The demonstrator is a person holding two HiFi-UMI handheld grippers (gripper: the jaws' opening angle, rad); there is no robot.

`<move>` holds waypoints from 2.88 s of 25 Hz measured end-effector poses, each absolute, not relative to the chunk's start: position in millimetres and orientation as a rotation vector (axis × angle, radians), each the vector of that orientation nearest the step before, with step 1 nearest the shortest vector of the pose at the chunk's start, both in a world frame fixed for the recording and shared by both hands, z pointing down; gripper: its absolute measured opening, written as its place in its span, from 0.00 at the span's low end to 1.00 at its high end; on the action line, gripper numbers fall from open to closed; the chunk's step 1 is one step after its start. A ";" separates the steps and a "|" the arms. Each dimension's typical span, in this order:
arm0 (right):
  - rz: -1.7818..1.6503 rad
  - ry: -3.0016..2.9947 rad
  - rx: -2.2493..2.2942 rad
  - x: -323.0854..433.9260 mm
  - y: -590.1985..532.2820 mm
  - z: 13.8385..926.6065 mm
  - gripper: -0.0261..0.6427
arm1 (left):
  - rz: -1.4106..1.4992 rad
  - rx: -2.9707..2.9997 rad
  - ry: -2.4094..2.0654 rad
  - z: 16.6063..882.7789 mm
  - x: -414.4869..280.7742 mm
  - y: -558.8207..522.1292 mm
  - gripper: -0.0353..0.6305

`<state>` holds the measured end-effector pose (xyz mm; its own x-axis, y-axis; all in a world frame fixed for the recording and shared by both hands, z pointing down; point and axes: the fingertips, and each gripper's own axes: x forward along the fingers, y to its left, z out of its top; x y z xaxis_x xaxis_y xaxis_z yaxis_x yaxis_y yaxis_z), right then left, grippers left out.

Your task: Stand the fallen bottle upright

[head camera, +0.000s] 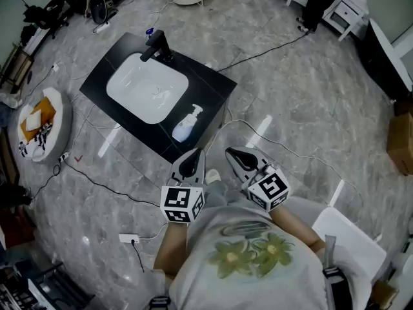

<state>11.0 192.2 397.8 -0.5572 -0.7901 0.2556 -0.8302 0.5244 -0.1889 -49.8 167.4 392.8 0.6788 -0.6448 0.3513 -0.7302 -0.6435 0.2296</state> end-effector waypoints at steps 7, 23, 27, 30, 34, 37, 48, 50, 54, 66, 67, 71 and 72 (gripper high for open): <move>0.442 -2.610 1.360 7.0 139.9 403.3 0.10 | 0.325 2.532 -1.079 393.8 -51.5 114.1 0.08; 0.511 -2.637 1.121 -8.5 60.1 431.8 0.10 | 0.438 2.412 -1.142 427.0 -69.3 45.6 0.08; 0.518 -2.654 0.987 -9.4 40.4 439.4 0.10 | 0.454 2.360 -1.176 436.8 -64.3 26.3 0.08; 0.525 -2.661 0.898 -9.3 28.8 445.9 0.10 | 0.459 2.329 -1.209 440.2 -61.7 15.0 0.08; 0.521 -2.662 0.842 -6.5 11.7 450.9 0.10 | 0.496 2.321 -1.241 444.2 -57.2 -0.3 0.08; 0.539 -2.662 0.822 -8.0 3.1 459.6 0.10 | 0.555 2.322 -1.272 450.7 -59.8 -9.6 0.08; 0.563 -2.668 0.801 0.7 -25.0 471.0 0.10 | 0.820 2.351 -1.237 477.9 -47.0 -30.7 0.08; 0.573 -2.664 0.810 3.7 -29.7 474.3 0.10 | 0.856 2.356 -1.221 483.1 -44.4 -33.9 0.08; 0.601 -2.655 0.826 8.5 -37.4 482.6 0.10 | 0.908 2.361 -1.204 492.5 -42.0 -42.2 0.08; 0.674 -2.638 0.805 8.7 -45.2 506.8 0.10 | 0.949 2.366 -1.149 510.5 -34.5 -54.9 0.23; 0.677 -2.638 0.804 8.3 -45.4 507.7 0.10 | 0.963 2.366 -1.139 512.5 -34.3 -55.4 0.25; 0.687 -2.634 0.803 7.8 -46.1 510.3 0.10 | 1.023 2.370 -1.089 520.8 -33.1 -57.1 0.29; 0.688 -2.633 0.803 7.8 -46.1 510.5 0.10 | 1.036 2.370 -1.077 522.9 -33.0 -57.5 0.30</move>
<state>7.8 -46.1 510.5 -0.7977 -0.4408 0.4116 -0.5858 0.7285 -0.3551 -33.0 -57.5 522.9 0.4472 -0.5083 0.7360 -0.7551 -0.6556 0.0060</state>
